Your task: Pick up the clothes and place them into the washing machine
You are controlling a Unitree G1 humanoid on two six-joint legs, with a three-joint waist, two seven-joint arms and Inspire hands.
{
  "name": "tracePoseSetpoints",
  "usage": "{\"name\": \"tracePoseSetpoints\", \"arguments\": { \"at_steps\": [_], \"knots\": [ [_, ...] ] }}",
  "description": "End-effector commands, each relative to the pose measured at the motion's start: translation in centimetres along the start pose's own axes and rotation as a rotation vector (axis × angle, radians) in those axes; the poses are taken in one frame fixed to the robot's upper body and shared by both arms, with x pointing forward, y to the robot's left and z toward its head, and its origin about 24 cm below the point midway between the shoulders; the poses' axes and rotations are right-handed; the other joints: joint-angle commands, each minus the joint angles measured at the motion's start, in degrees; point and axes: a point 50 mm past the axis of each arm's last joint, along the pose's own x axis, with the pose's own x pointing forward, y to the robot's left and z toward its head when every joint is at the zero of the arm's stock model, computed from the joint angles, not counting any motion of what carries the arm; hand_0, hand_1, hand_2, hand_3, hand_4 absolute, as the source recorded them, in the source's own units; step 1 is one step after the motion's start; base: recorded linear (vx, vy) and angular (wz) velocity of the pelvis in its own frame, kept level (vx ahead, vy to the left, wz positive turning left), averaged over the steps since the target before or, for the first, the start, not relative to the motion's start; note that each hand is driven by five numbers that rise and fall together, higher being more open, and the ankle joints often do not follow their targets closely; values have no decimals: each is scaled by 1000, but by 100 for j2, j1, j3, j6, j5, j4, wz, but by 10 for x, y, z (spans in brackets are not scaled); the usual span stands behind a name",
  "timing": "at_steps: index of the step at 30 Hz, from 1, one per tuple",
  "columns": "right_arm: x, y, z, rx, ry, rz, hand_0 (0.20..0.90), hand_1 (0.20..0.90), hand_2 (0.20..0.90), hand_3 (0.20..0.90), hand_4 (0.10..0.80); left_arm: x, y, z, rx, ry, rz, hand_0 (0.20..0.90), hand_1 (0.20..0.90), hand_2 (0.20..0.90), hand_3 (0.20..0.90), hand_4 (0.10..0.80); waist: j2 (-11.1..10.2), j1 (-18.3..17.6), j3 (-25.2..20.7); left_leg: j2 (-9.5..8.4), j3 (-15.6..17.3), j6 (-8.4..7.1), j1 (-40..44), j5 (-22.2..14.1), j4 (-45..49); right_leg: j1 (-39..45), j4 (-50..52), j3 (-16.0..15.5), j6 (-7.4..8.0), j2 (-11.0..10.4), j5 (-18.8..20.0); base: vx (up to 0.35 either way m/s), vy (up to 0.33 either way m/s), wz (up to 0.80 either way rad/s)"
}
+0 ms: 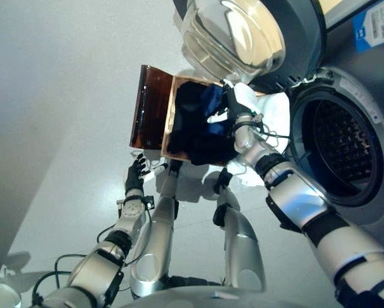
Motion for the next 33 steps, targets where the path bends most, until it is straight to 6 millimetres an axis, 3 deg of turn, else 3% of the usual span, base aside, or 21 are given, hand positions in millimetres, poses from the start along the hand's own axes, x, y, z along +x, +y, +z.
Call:
{"name": "tracePoseSetpoints", "arguments": {
  "at_steps": [1,10,11,12,13,14,15,24,33],
  "knots": [
    [12,-29,-2,0,55,-30,900,900,900,900,800,2,1,11,9,-55,1,900,900,900,900,800,13,174,31,-7,72,-219,9,-39,-147,1,362,164,316,-587,-155,0,0,0],
    [17,-39,3,26,51,-22,900,900,900,900,800,2,-4,17,13,-79,-36,900,900,900,900,800,58,184,31,15,74,-241,-254,-61,42,-244,556,143,262,-580,-248,-8,-5,0],
    [18,-41,6,41,38,-34,785,785,785,785,718,3,-5,20,5,-89,-41,900,900,900,900,800,54,161,31,21,74,-248,-416,-72,152,-385,645,143,251,-583,-279,-42,-26,0],
    [19,-43,8,48,32,-40,606,606,606,606,590,3,-6,23,-1,-103,-46,900,900,900,900,800,54,153,31,20,71,-251,-503,-77,212,-467,714,135,242,-589,-294,-42,-26,0],
    [19,-43,8,48,32,-40,543,543,543,543,545,3,-6,23,-1,-103,-46,900,900,900,900,800,54,152,31,19,72,-251,-505,-78,214,-470,716,136,242,-590,-295,-51,-31,3],
    [20,-45,12,72,14,-53,249,249,249,249,335,4,-7,30,-13,-129,-48,900,900,900,900,800,48,135,31,12,69,-254,-691,-104,359,-632,843,134,224,-591,-337,-37,-23,3],
    [20,-45,12,72,14,-53,200,200,200,200,300,4,-7,30,-13,-129,-47,900,900,900,900,800,47,135,31,12,70,-254,-693,-105,362,-635,846,135,224,-592,-338,-68,-31,8],
    [21,-48,26,109,-22,-103,200,200,200,200,300,4,-3,37,-34,-158,-21,900,900,900,900,800,-11,82,31,25,10,-231,-978,-122,518,-944,1056,135,210,-565,-405,-25,-9,5],
    [21,-49,26,97,-11,-128,200,200,200,200,300,5,-3,36,-17,-151,-13,900,900,900,900,800,-38,73,31,30,46,-211,-876,-152,529,-876,1050,148,215,-565,-405,-1,3,2]
  ]
}}
